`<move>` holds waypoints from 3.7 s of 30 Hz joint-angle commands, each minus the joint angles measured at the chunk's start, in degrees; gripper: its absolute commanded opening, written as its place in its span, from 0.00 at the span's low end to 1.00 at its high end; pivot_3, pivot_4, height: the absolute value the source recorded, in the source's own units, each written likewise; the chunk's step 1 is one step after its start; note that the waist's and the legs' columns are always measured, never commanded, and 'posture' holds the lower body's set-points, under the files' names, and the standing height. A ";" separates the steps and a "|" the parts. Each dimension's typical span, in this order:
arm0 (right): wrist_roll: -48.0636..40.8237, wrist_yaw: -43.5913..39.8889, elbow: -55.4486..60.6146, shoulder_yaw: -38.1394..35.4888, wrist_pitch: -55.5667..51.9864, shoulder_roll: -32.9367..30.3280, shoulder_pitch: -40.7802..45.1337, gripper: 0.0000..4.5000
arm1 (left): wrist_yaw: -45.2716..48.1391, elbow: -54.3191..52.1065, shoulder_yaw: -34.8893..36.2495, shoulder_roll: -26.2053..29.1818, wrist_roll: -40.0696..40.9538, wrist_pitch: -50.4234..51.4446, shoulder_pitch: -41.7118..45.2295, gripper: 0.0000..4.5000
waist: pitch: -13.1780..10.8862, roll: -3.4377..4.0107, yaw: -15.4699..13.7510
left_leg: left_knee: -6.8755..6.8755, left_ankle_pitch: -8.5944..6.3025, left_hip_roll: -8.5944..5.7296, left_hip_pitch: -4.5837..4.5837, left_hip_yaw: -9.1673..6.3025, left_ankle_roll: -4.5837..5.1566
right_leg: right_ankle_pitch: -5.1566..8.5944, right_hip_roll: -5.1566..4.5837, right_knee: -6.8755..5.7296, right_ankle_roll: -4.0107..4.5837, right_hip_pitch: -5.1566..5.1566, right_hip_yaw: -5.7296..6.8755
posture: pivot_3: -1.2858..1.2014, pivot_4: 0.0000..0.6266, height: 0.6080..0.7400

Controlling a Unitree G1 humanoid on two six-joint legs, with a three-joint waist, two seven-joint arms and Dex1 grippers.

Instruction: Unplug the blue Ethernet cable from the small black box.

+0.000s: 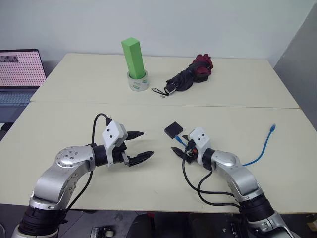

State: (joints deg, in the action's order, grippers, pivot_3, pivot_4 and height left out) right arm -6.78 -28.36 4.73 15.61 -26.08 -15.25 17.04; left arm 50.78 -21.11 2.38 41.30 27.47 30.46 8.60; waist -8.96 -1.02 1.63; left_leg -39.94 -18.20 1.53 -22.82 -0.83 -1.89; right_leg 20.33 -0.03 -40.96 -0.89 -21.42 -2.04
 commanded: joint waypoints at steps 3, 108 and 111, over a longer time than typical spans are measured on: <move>1.42 0.50 -2.39 -0.88 0.40 0.29 1.39 0.43 | 0.13 0.50 0.47 -0.15 -0.44 -1.49 0.59 1.00 | 0.00 0.00 0.05 | 0.00 0.00 0.00 0.02 0.00 0.00 | 0.00 0.00 -0.02 0.00 0.00 0.00 | 0.52 0.24 1.00; -31.56 -26.47 19.46 -1.56 -17.69 -20.80 8.50 0.00 | 18.06 6.69 -2.61 -2.95 16.73 12.72 15.25 0.17 | -0.05 0.02 0.07 | -0.09 -0.01 -0.01 -0.07 -0.05 0.02 | 0.00 -0.02 0.08 0.00 0.02 0.05 | 0.52 0.24 1.00; -30.89 -27.37 18.90 -1.19 -17.32 -20.70 9.10 0.00 | 18.16 6.27 -2.74 -2.98 16.79 12.70 15.16 0.17 | -0.05 0.02 0.07 | -0.09 -0.01 -0.01 -0.08 -0.05 0.02 | 0.00 -0.02 0.09 0.00 0.02 0.05 | 0.52 0.24 1.00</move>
State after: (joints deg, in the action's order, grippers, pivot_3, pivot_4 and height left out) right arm -38.18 -54.29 23.30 13.66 -44.12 -35.79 25.42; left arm 69.04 -12.38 -1.94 38.16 42.69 43.66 23.14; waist -9.01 -1.00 1.70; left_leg -40.03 -18.21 1.52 -22.90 -0.88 -1.88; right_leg 20.33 -0.05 -40.88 -0.89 -21.40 -1.99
